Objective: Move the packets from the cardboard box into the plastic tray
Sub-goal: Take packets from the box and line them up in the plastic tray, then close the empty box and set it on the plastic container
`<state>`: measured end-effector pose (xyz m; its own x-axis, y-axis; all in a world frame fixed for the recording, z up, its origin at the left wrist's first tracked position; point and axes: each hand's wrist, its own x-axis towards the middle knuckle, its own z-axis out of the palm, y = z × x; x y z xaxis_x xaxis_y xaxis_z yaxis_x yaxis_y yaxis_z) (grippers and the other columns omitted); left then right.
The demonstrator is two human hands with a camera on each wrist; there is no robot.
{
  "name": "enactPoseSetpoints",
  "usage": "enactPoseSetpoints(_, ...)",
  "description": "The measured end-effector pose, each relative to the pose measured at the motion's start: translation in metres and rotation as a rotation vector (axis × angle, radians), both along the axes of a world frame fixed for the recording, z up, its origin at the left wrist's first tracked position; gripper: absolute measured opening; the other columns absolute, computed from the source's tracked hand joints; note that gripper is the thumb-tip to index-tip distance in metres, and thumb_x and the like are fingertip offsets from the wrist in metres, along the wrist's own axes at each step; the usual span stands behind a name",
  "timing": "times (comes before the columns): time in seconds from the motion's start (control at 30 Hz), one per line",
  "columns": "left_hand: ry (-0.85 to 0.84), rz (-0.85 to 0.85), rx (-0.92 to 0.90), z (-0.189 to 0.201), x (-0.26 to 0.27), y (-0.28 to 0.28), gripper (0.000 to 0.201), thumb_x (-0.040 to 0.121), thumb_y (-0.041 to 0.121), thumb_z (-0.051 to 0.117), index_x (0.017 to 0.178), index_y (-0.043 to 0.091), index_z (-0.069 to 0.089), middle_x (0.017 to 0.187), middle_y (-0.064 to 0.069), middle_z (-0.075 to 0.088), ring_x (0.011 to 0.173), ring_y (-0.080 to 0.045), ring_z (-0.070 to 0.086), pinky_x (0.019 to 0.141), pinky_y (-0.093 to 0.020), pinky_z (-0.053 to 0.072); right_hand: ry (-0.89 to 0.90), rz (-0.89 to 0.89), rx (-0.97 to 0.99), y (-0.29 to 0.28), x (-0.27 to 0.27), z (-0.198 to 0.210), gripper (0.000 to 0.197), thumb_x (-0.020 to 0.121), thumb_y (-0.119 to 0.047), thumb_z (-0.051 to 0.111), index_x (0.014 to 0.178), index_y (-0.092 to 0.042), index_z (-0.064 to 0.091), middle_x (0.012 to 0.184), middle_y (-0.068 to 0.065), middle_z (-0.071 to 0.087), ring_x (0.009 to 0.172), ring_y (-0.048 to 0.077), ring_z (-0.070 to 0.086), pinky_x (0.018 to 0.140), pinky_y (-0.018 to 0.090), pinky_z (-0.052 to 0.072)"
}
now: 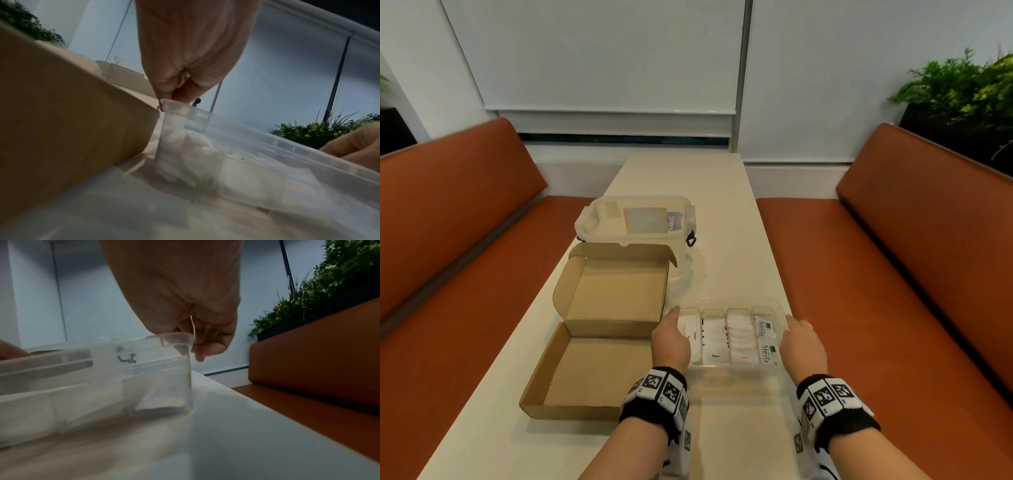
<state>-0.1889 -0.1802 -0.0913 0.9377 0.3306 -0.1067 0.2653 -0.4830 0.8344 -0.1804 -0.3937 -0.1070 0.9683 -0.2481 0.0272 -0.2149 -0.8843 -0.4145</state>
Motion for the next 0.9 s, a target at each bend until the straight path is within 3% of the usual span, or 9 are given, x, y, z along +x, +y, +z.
enactPoseSetpoints(0.1, 0.005, 0.003, 0.002, -0.001, 0.002, -0.001, 0.073, 0.080, -0.023, 0.026, 0.141, 0.015, 0.043, 0.145, -0.010, 0.043, 0.132, -0.025, 0.042, 0.106, -0.029, 0.039, 0.004, 0.012, -0.007, -0.002, 0.000, -0.004, 0.035, 0.092, 0.000, 0.037, 0.121, -0.009, 0.054, 0.105, 0.009, 0.059, 0.088, 0.022, 0.060, 0.073, 0.029, 0.050)
enactPoseSetpoints(0.3, 0.007, -0.014, -0.007, 0.000, 0.001, 0.001, 0.070, 0.082, -0.020, 0.029, 0.139, 0.017, 0.046, 0.142, -0.013, 0.046, 0.123, -0.028, 0.051, 0.099, -0.031, 0.046, 0.036, -0.025, 0.011, -0.004, -0.001, 0.000, 0.037, 0.093, -0.005, 0.040, 0.127, -0.012, 0.054, 0.105, 0.010, 0.064, 0.090, 0.023, 0.061, 0.074, 0.030, 0.050)
enactPoseSetpoints(0.37, -0.005, -0.021, -0.037, 0.002, 0.000, 0.003, 0.060, 0.086, -0.013, 0.033, 0.137, 0.016, 0.049, 0.138, -0.015, 0.050, 0.113, -0.029, 0.057, 0.093, -0.033, 0.050, 0.018, -0.056, 0.005, -0.001, -0.004, 0.009, 0.033, 0.094, -0.016, 0.047, 0.126, -0.013, 0.055, 0.107, 0.009, 0.064, 0.095, 0.024, 0.059, 0.080, 0.034, 0.049)
enactPoseSetpoints(0.47, -0.090, -0.015, -0.051, 0.010, 0.000, 0.010, 0.036, 0.095, 0.005, 0.044, 0.128, 0.013, 0.057, 0.127, -0.010, 0.059, 0.098, -0.017, 0.060, 0.087, -0.023, 0.048, -0.084, -0.068, -0.068, 0.020, -0.005, 0.029, 0.039, 0.094, -0.033, 0.052, 0.129, -0.018, 0.053, 0.124, 0.005, 0.058, 0.113, 0.024, 0.050, 0.094, 0.038, 0.041)
enactPoseSetpoints(0.57, -0.170, -0.004, -0.085, 0.028, 0.003, 0.028, 0.028, 0.097, 0.013, 0.046, 0.119, 0.014, 0.063, 0.118, -0.003, 0.064, 0.091, -0.007, 0.054, 0.075, -0.008, 0.043, -0.184, 0.034, 0.058, 0.060, 0.001, 0.050, 0.034, 0.094, -0.031, 0.052, 0.123, -0.015, 0.059, 0.122, 0.006, 0.060, 0.113, 0.024, 0.050, 0.092, 0.034, 0.040)
enactPoseSetpoints(0.7, -0.208, 0.100, -0.045, 0.049, 0.008, 0.077, 0.026, 0.096, 0.015, 0.048, 0.117, 0.017, 0.063, 0.113, -0.001, 0.064, 0.081, -0.001, 0.052, 0.066, -0.007, 0.037, -0.150, 0.125, 0.394, 0.121, 0.014, 0.067, 0.024, 0.092, -0.025, 0.055, 0.105, -0.008, 0.069, 0.103, 0.006, 0.069, 0.093, 0.016, 0.058, 0.077, 0.023, 0.039)
enactPoseSetpoints(0.8, -0.147, 0.224, 0.046, 0.057, 0.012, 0.124, 0.030, 0.097, 0.011, 0.043, 0.122, 0.013, 0.059, 0.120, -0.010, 0.062, 0.101, -0.022, 0.058, 0.078, -0.023, 0.042, -0.049, 0.164, 0.496, 0.161, 0.023, 0.068, 0.026, 0.094, -0.023, 0.053, 0.108, -0.006, 0.067, 0.108, 0.009, 0.068, 0.102, 0.021, 0.060, 0.081, 0.023, 0.041)
enactPoseSetpoints(0.9, -0.036, 0.340, 0.112, 0.058, 0.016, 0.162, 0.036, 0.094, 0.007, 0.042, 0.130, 0.005, 0.049, 0.128, -0.019, 0.054, 0.116, -0.036, 0.050, 0.093, -0.040, 0.042, 0.048, 0.185, 0.459, 0.192, 0.028, 0.064, 0.035, 0.096, -0.023, 0.049, 0.124, -0.005, 0.058, 0.124, 0.013, 0.061, 0.117, 0.025, 0.054, 0.096, 0.028, 0.040)
